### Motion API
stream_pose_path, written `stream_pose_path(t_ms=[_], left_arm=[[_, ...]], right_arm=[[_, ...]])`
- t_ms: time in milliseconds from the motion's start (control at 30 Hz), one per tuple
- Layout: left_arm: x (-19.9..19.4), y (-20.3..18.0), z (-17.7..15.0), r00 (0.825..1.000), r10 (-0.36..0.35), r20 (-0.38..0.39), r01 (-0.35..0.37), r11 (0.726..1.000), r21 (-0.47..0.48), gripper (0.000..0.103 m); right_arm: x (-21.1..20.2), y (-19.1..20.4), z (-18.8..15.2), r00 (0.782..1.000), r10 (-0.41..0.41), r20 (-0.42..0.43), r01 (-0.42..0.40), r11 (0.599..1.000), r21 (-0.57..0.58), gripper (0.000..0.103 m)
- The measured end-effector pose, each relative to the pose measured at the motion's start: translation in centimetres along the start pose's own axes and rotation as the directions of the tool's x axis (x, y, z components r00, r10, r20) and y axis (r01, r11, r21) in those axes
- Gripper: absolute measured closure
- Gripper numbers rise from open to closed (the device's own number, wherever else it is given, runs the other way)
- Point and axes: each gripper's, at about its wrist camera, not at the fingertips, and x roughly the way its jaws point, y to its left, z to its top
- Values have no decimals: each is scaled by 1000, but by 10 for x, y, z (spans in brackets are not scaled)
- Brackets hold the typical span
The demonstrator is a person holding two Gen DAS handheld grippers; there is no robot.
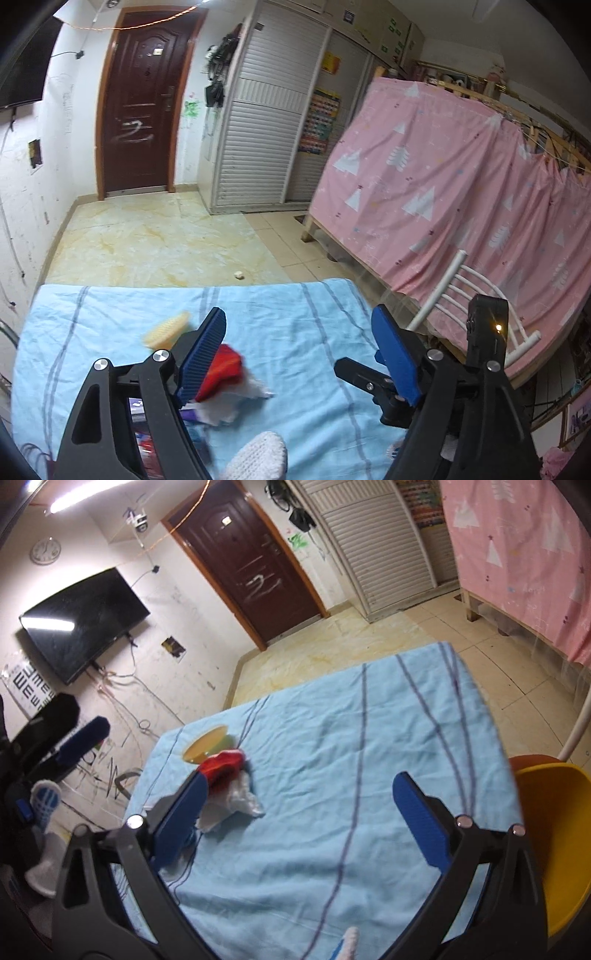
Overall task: Collect trash
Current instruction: 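Move both open tools back over the cluttered bedsheet, then grasp the round cream bristle brush with the left tool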
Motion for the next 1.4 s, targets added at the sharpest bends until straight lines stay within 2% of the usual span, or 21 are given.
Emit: stream_pose_path(t_ms=[400,633,767,1067,1400], left_arm=[[-2,75,8,996,92,-9,-92,994,-51,30],[22,101,13,993,93,-69,-98,993,-71,29],[39,110,14,989,88,-116,-94,994,-52,29],[95,106,11,962,118,-246,-107,993,57,29],[124,117,4,936,148,-319,-130,989,78,31]], right_arm=[[45,52,0,997,2,-73,-10,994,-107,6],[62,76,-4,995,-7,-101,-12,983,-186,6],[68,89,-7,993,-6,-120,-23,970,-244,6],[78,109,-12,989,-12,-149,-41,937,-348,6],[94,111,-7,986,-35,-163,-27,931,-364,6]])
